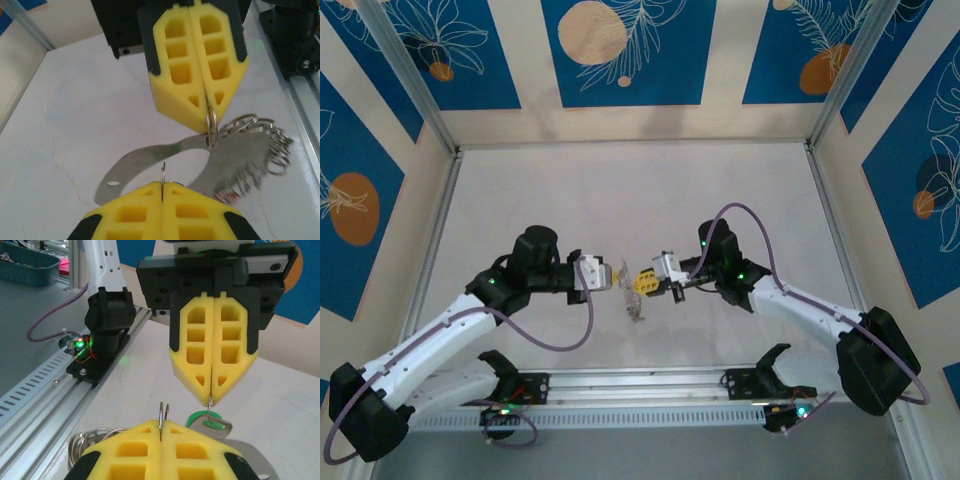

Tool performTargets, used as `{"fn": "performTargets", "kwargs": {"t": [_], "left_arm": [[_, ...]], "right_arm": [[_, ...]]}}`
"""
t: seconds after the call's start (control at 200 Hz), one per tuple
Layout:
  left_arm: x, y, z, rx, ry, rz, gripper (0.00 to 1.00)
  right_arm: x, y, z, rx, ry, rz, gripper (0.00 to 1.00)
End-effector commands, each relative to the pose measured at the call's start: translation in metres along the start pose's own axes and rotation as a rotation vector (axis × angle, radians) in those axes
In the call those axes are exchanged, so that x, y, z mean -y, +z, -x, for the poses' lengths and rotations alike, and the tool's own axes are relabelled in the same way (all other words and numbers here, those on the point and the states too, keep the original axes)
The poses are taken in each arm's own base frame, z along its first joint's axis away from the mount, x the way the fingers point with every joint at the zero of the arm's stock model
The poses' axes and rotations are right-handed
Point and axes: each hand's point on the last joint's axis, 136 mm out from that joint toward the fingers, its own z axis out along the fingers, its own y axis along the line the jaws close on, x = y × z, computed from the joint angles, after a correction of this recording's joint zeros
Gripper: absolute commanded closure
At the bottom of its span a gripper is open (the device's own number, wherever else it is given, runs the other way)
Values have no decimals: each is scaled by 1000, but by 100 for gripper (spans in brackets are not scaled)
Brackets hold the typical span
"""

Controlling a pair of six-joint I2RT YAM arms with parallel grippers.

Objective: Put the keys on the keyring

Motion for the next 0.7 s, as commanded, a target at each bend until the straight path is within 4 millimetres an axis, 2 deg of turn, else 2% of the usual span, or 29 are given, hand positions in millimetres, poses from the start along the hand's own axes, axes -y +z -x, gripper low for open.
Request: {"fn": "performTargets", "kwargs": {"t": [0.0,0.285,0.485,0.695], "left_arm": [[12,-3,7,47,67,-58,100],[27,0,0,25,142,-126,100],[39,0,4,21,187,-171,100],[40,0,2,6,213,-170,100]], "right_arm": [[0,4,15,36,-31,42,100],[-1,16,3,-16,-15,62,100],[-2,20,-4,-39,16,65,100],[-1,21,-13,-80,41,41,100]]}}
